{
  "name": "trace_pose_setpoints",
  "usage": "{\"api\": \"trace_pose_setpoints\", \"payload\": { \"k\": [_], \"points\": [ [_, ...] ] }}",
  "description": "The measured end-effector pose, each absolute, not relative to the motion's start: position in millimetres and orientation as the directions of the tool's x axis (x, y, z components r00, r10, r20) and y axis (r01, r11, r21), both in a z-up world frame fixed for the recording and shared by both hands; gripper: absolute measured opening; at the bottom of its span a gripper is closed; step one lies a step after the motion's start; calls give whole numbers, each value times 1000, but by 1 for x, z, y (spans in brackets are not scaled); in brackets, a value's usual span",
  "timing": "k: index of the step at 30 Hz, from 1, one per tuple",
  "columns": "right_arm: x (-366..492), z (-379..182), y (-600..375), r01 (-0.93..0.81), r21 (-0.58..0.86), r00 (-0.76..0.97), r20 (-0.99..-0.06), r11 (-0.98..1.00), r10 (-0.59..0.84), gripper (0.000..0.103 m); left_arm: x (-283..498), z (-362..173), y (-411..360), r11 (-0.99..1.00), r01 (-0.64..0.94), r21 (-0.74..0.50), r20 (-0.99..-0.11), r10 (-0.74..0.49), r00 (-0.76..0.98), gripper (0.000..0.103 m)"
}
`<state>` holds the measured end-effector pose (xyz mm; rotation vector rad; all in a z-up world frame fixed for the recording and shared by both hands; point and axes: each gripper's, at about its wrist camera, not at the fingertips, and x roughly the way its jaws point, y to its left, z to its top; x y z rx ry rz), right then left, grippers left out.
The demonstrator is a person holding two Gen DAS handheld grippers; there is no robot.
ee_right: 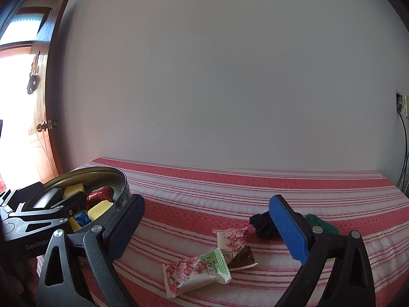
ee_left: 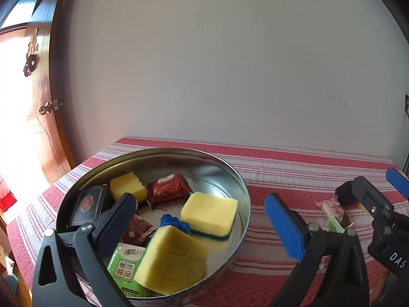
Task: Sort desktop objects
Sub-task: 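Withdraw both tools from the tin toward the remaining objects, then grasp the floral PULADA wrapper with the left tool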
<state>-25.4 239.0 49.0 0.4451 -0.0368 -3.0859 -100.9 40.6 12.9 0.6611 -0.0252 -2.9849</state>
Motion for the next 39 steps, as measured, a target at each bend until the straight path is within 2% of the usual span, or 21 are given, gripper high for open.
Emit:
{"api": "trace_pose_setpoints", "payload": {
  "k": [17, 23, 33, 36, 39],
  "points": [
    [-9, 48, 295, -102, -7, -950, -295, -995, 100, 100, -105, 0, 91, -996, -53, 78, -476, 9, -879, 102],
    [-11, 48, 320, -166, 36, -940, -306, -986, 147, 100, -111, -6, 117, -975, -201, 98, -546, 116, -830, 102],
    [-6, 47, 352, -202, 190, -935, -329, -961, 132, 100, -122, -27, 189, -860, -429, 275, -636, 173, -753, 102],
    [-7, 46, 354, -198, 204, -935, -332, -959, 123, 100, -131, -34, 200, -840, -472, 269, -683, 179, -708, 101],
    [-7, 45, 353, -194, 208, -935, -334, -959, 116, 100, -141, -42, 204, -827, -513, 229, -739, 196, -645, 94]
  ]
}}
